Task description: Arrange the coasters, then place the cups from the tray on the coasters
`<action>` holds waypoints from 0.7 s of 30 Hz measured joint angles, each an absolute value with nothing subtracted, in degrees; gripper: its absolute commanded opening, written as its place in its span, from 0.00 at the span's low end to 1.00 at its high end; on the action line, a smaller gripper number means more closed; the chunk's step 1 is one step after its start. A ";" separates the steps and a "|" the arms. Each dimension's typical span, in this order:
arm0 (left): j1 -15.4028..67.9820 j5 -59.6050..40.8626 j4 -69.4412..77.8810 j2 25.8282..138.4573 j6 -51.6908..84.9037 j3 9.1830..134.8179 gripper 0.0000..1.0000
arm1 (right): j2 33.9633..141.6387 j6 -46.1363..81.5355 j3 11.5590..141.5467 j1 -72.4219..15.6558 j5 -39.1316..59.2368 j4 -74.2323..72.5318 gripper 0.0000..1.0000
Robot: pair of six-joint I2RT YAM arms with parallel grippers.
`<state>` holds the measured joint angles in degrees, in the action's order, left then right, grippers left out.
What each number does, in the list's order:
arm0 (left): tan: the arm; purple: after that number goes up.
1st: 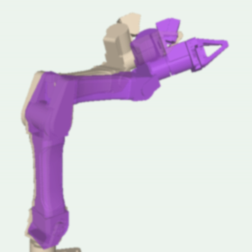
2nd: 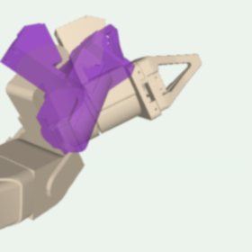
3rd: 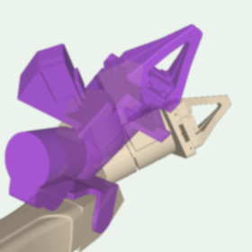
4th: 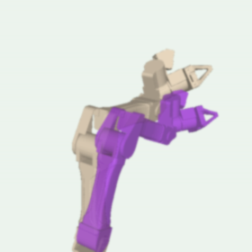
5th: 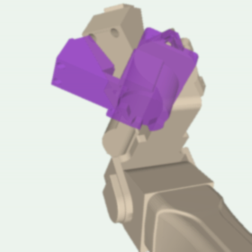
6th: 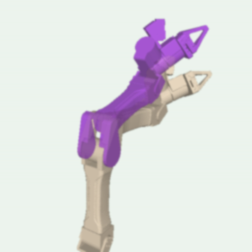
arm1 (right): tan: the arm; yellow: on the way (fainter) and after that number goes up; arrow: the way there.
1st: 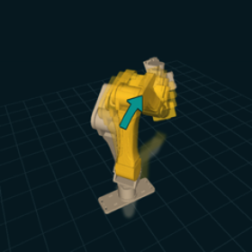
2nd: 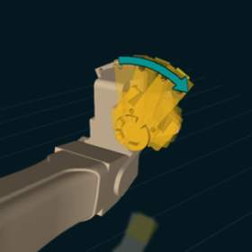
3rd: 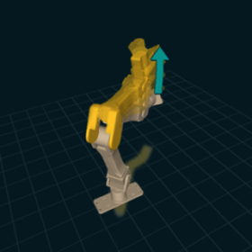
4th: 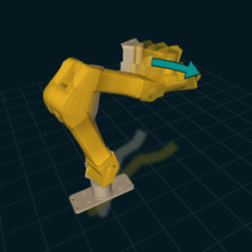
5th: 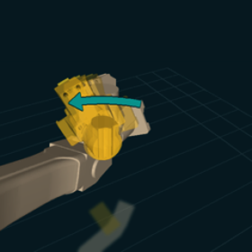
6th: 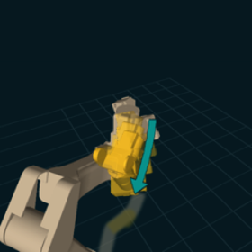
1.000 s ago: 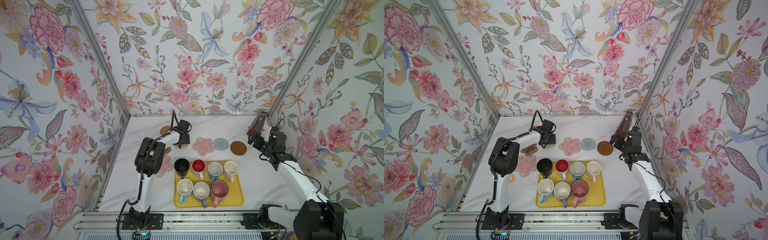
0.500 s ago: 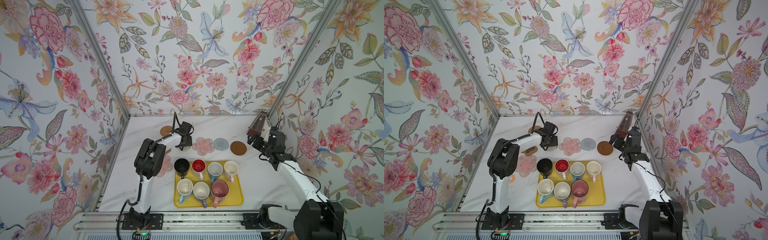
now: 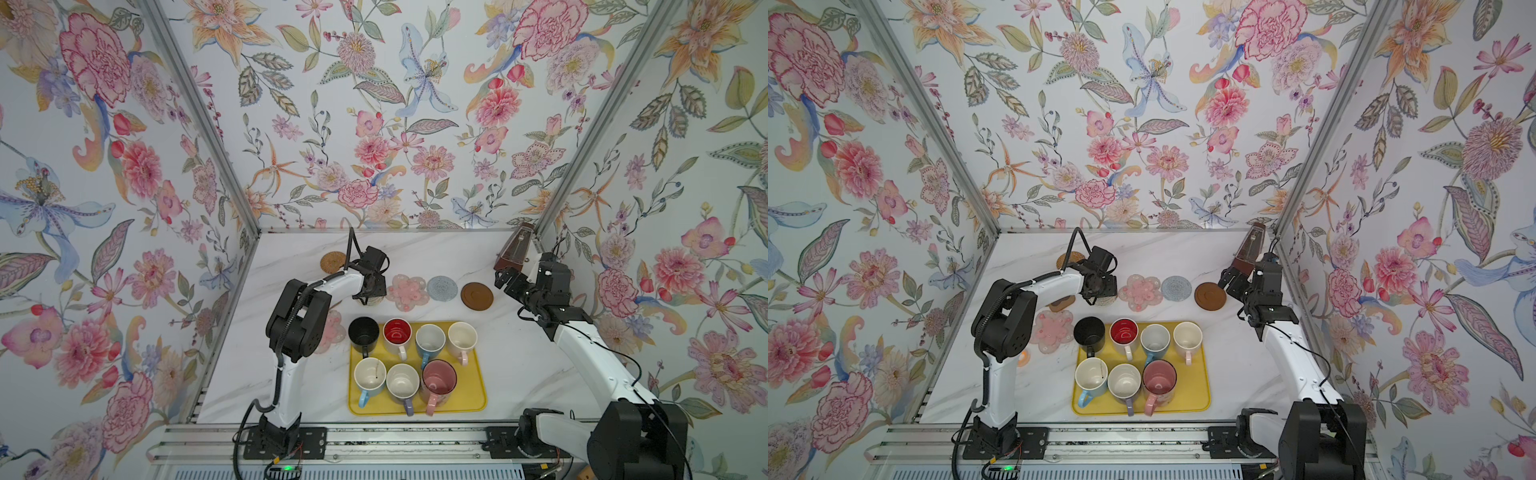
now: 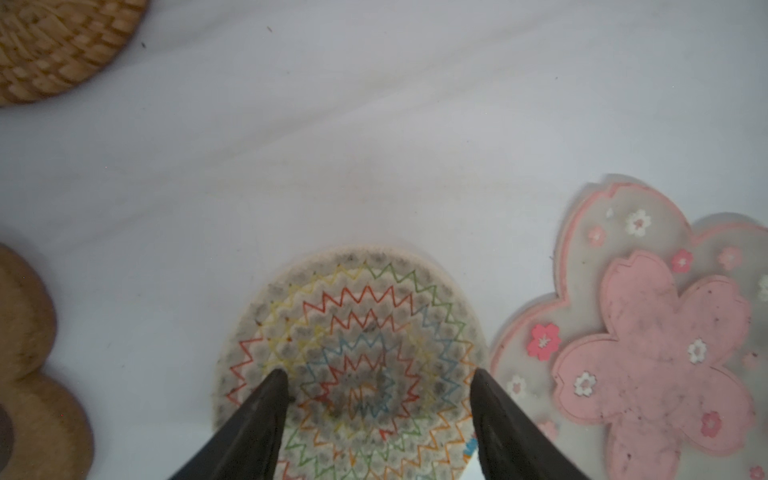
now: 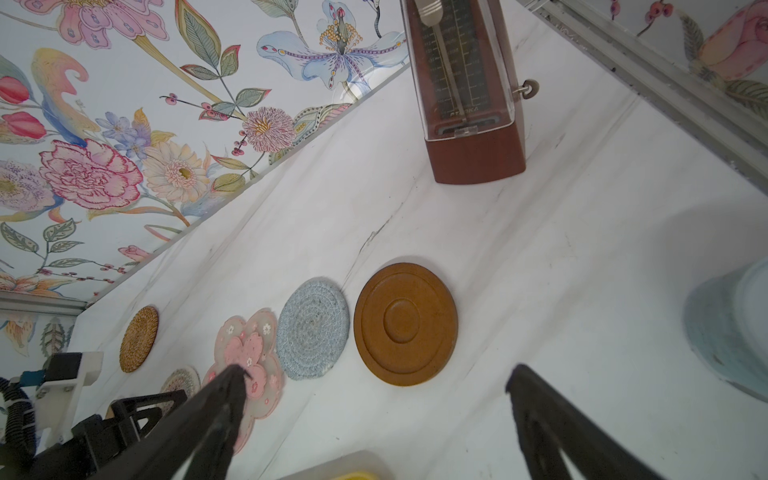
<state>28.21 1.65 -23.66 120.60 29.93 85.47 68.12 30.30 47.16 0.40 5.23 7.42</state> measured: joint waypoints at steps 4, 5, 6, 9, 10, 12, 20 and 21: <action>28.32 1.96 -25.32 118.89 29.87 85.47 0.76 | 68.12 30.30 47.16 0.40 5.23 7.42 0.99; 28.32 2.13 -25.61 118.10 29.74 85.47 0.77 | 68.12 30.30 47.16 0.40 5.23 7.42 0.99; 28.32 2.50 -25.98 116.95 29.63 85.47 0.78 | 68.12 30.30 47.16 0.40 5.23 7.42 0.99; 28.03 4.32 -26.65 111.81 29.32 85.47 0.80 | 68.12 30.30 47.16 0.40 5.41 7.42 0.99; 27.68 4.91 -26.70 109.73 29.21 85.45 0.81 | 68.12 30.30 47.16 0.40 5.45 7.42 0.99; 27.03 5.32 -26.06 105.58 29.21 84.68 0.83 | 68.12 30.30 47.16 0.40 5.58 7.42 0.99; 19.09 6.90 -23.33 97.03 29.30 73.84 0.86 | 68.31 30.30 47.16 0.03 5.63 7.38 0.99; 18.39 6.92 -23.53 97.38 29.30 72.79 0.86 | 68.31 30.30 47.16 -0.03 5.63 7.38 0.99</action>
<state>18.39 6.92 -23.53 97.38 29.30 72.79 68.31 30.30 47.16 -0.03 5.63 7.38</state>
